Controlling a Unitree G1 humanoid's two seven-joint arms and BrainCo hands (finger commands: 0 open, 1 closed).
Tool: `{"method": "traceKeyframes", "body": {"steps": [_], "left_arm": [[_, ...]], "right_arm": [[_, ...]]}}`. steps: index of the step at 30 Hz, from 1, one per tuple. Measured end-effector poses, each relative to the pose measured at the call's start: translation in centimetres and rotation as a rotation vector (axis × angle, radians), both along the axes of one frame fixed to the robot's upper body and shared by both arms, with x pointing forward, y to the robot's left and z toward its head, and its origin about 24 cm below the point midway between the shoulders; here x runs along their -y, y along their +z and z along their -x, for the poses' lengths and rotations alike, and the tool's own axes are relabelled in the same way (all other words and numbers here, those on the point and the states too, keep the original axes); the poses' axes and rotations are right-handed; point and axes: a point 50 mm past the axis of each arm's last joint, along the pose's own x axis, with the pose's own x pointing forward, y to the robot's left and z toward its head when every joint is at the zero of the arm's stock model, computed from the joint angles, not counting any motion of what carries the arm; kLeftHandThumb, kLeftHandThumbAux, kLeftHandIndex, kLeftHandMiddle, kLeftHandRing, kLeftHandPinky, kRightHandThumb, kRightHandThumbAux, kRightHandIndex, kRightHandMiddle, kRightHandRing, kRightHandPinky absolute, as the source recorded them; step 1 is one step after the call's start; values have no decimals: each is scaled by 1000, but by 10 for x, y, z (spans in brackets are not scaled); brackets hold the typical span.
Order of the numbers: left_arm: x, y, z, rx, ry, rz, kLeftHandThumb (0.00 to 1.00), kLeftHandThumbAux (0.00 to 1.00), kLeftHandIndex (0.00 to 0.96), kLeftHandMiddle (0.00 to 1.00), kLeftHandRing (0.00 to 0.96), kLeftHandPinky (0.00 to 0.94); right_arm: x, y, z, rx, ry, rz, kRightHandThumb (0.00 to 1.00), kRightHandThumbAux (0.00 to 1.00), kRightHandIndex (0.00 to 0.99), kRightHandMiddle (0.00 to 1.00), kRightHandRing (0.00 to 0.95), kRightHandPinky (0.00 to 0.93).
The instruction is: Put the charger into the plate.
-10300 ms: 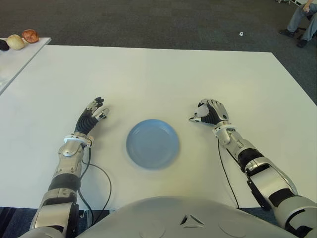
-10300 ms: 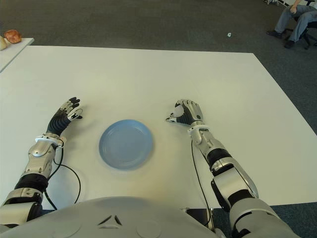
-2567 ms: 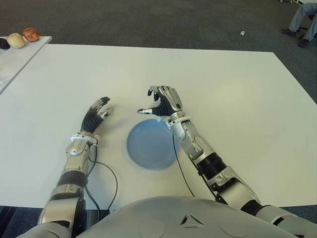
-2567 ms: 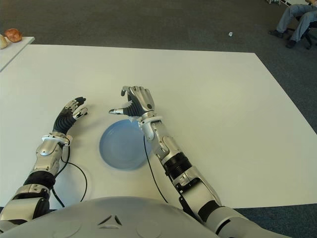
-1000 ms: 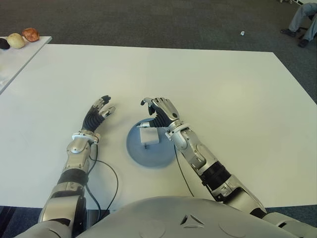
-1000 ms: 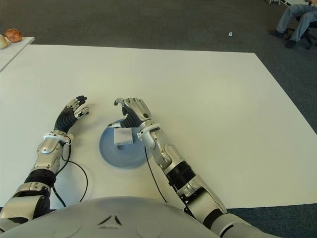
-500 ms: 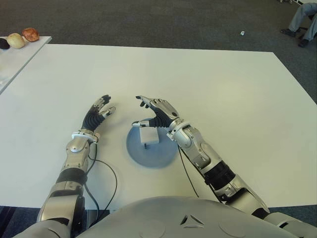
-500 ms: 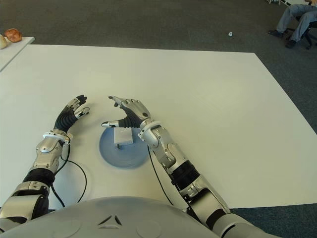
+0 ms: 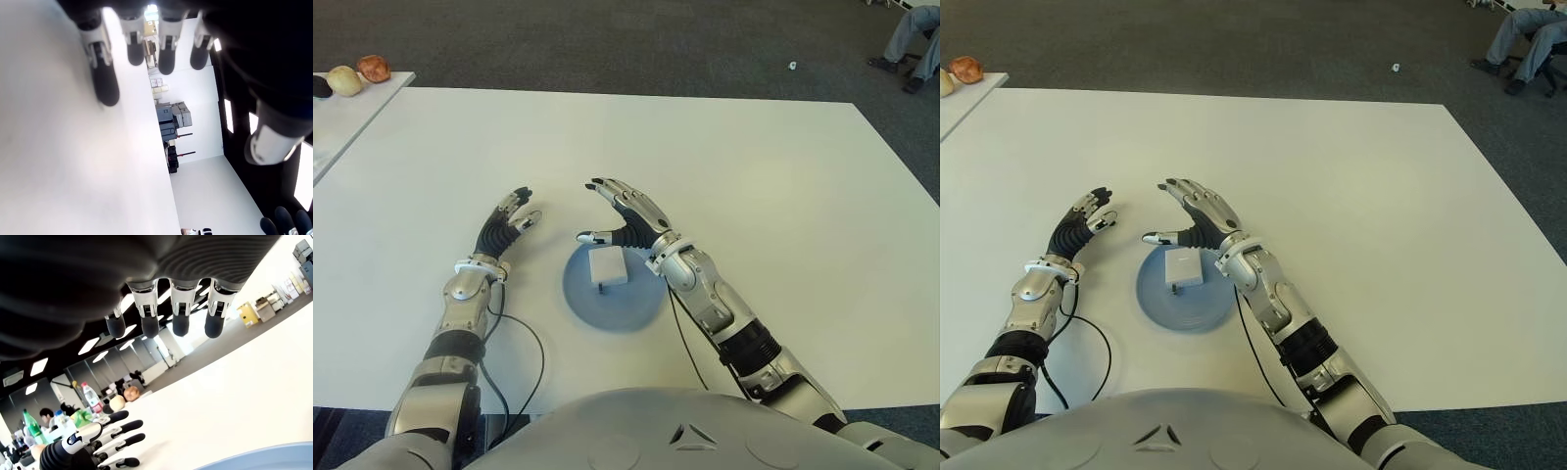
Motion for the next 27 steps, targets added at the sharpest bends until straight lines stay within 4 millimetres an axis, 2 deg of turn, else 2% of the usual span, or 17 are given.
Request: {"method": "traceKeyframes", "body": {"steps": [8,14,18,22,27], "left_arm": [[0,0,-2,-2,3,3,0,583,122,128,69,2],[-1,0,-2,0,11,9,0,585,121,139,72,0],[-3,0,-1,-1,24,16,0,590,123,145,76,0],[-3,-1,-1,-2,28,18,0,596,127,146,77,0],[-3,0,-2,-1,28,19,0,599,127,144,76,0]], "right_arm": [[17,1,-11,73,-133,-105,149,370,0,0,0,0],[43,7,-20,86,-214,-208,117,420,0,0,0,0],[57,9,-23,48,-301,-344,92,449,0,0,0,0],[62,4,-22,2,-388,-484,66,478,0,0,0,0],[68,-12,-19,-73,-463,-581,40,522,0,0,0,0]]}}
